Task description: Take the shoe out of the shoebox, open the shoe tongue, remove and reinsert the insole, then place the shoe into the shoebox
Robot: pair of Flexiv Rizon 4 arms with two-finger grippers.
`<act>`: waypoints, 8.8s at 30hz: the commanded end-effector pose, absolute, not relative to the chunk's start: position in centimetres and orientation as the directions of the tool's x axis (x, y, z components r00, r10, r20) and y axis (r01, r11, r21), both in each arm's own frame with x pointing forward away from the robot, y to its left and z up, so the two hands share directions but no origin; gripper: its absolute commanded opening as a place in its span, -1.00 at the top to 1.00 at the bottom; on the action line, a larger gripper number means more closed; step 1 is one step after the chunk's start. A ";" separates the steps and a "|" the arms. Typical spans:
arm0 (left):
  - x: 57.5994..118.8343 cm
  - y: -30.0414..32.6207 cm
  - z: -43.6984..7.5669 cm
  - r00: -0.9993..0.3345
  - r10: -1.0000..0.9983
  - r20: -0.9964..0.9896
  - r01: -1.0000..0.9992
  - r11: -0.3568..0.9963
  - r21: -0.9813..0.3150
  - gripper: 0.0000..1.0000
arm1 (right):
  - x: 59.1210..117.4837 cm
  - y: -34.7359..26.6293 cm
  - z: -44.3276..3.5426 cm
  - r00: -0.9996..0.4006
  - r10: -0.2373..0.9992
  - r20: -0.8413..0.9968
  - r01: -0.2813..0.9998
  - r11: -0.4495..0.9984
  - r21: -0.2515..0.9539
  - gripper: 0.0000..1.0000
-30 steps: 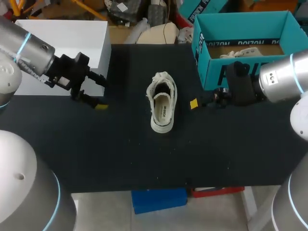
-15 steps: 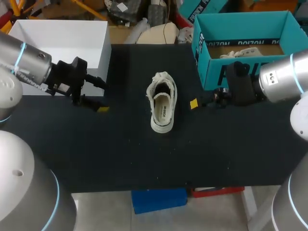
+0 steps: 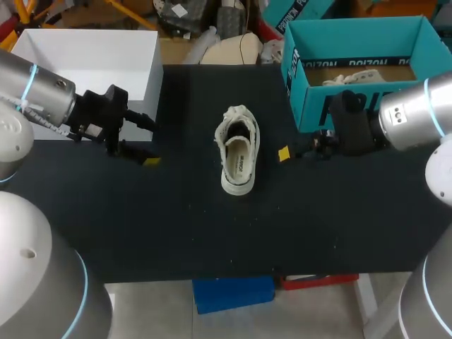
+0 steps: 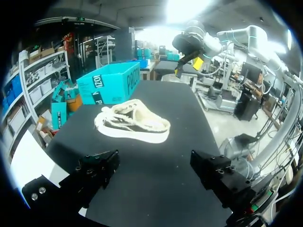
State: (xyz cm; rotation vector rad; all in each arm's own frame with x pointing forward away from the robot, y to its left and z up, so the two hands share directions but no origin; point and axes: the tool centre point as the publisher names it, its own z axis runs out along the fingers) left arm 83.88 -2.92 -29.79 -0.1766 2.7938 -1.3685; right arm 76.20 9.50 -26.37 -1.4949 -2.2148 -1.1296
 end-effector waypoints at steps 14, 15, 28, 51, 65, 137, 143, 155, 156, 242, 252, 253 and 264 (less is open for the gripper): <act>83.7 -2.9 -29.9 -0.993 -0.117 0.022 -0.089 0.608 -0.789 -1.00 | 84.2 16.8 -27.5 -0.368 0.915 0.163 0.930 0.363 0.063 -1.00; 83.7 -2.9 -29.9 -0.993 -0.117 0.022 -0.089 0.608 -0.789 -1.00 | 84.2 16.8 -27.5 -0.368 0.915 0.163 0.930 0.363 0.063 -1.00; 83.7 -2.9 -29.9 -0.993 -0.117 0.022 -0.089 0.608 -0.789 -1.00 | 84.8 16.6 -27.9 -0.375 0.915 0.148 0.927 0.368 0.075 -1.00; 83.7 -2.9 -29.9 -0.993 -0.117 0.022 -0.089 0.608 -0.789 -1.00 | 90.2 13.5 -34.7 -0.206 0.974 0.095 0.973 0.194 0.122 -0.67; 83.7 -2.9 -29.9 -0.993 -0.117 0.022 -0.089 0.608 -0.789 -1.00 | 92.8 15.8 -38.5 -0.190 0.978 0.085 0.980 0.184 0.070 -0.42; 83.7 -2.9 -29.9 -0.993 -0.117 0.022 -0.089 0.608 -0.789 -1.00 | 91.9 12.0 -17.7 -0.991 0.109 -0.082 0.126 0.960 -0.249 1.00; 83.7 -2.9 -29.9 -0.993 -0.117 0.022 -0.089 0.608 -0.789 -1.00 | 91.9 12.0 -17.7 -0.991 0.109 -0.082 0.126 0.960 -0.249 1.00; 83.7 -2.9 -29.9 -0.993 -0.117 0.022 -0.089 0.608 -0.789 -1.00 | 94.3 6.1 -16.5 -0.991 0.083 -0.108 0.108 0.961 -0.254 1.00; 83.7 -2.9 -29.9 -0.993 -0.117 0.022 -0.089 0.608 -0.789 -1.00 | 94.9 4.9 -16.2 -0.990 0.080 -0.116 0.108 0.960 -0.259 1.00; 83.7 -2.9 -29.9 -0.993 -0.117 0.022 -0.089 0.608 -0.789 -1.00 | 125.3 -15.7 -32.0 -1.000 0.012 -0.014 0.012 0.999 -0.047 1.00; 83.7 -2.9 -29.9 -0.993 -0.117 0.022 -0.089 0.608 -0.789 -1.00 | 125.8 -16.2 -35.2 -0.999 0.007 0.034 0.006 1.000 -0.021 1.00; 83.7 -2.9 -29.9 -0.993 -0.117 0.022 -0.089 0.608 -0.789 -1.00 | 125.8 -16.2 -35.4 -0.999 0.008 0.035 0.007 1.000 -0.018 1.00; 83.7 -2.9 -29.9 -0.993 -0.117 0.022 -0.089 0.608 -0.789 -1.00 | 126.5 -16.5 -37.3 -0.997 -0.008 0.075 -0.008 1.000 0.002 1.00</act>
